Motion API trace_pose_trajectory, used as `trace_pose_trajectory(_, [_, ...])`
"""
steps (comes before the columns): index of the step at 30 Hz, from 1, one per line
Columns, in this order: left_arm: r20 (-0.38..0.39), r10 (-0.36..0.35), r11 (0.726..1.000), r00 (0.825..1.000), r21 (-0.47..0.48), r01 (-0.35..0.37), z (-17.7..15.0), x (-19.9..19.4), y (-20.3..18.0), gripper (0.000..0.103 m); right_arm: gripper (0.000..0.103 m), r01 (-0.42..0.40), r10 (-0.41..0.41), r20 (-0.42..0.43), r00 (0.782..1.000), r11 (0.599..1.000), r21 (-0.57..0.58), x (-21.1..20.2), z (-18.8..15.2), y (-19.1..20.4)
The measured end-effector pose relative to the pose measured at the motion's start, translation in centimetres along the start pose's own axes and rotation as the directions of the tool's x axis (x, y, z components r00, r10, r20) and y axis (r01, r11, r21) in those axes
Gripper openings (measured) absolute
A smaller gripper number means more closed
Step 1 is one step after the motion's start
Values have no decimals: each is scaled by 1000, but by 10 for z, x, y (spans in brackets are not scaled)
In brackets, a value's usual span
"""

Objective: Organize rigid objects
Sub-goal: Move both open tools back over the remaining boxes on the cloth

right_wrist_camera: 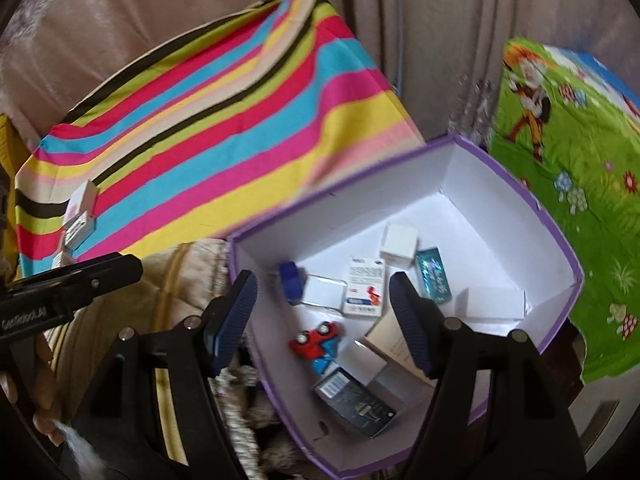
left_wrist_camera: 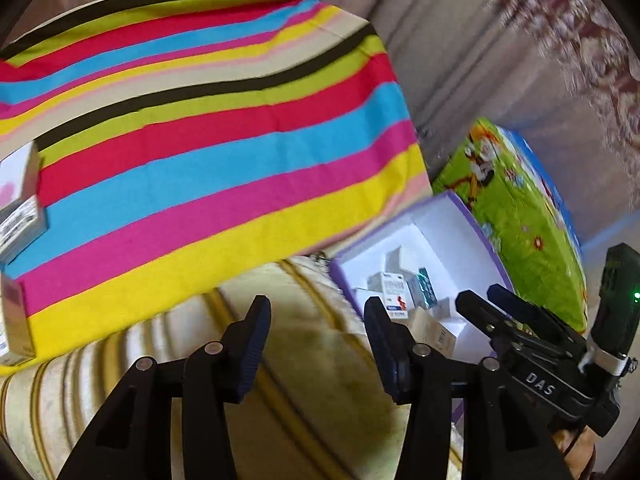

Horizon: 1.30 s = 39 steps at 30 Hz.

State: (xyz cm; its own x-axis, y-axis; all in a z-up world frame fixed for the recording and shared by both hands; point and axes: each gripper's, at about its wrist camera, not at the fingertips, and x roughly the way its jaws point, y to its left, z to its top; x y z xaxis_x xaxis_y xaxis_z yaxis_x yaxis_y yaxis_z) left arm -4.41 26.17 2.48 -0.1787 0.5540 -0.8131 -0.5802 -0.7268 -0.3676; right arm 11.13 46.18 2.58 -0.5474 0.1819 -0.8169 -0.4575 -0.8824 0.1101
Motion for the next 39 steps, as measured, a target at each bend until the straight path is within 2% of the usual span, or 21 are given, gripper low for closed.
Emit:
trace_pose_trajectory(5, [30,34,999,999,-30,-33,-4,-16,21,50,72,-29,29,1,1000,998,-61,-3,6,26])
trace_pose_trajectory(10, [59,37,993,998,-110,-31,-11,-34,55,50,72,-63,62,-9,998,993,-102,2,10,49])
trace_pose_trajectory(20, [82,119,979,989,-173,-104,-27,-69,127,50,72,-124,120,-35,992,975,-185,17,22,102])
trace_pose_trajectory(26, [98,181,963,979,-220,-156,-31,-88,168,50,72,-157,152,-41,988,956,-249,24,29,144])
trace_pose_trajectory(33, [94,198,940,976,-301,-162,-44,-98,203,50,72,-194,177,-82,981,930,-311,39,29,185])
trace_pose_trajectory(39, [40,216,928,975,-319,-193,-42,-89,213,50,72,-220,185,-128,974,897,-383,53,22,218])
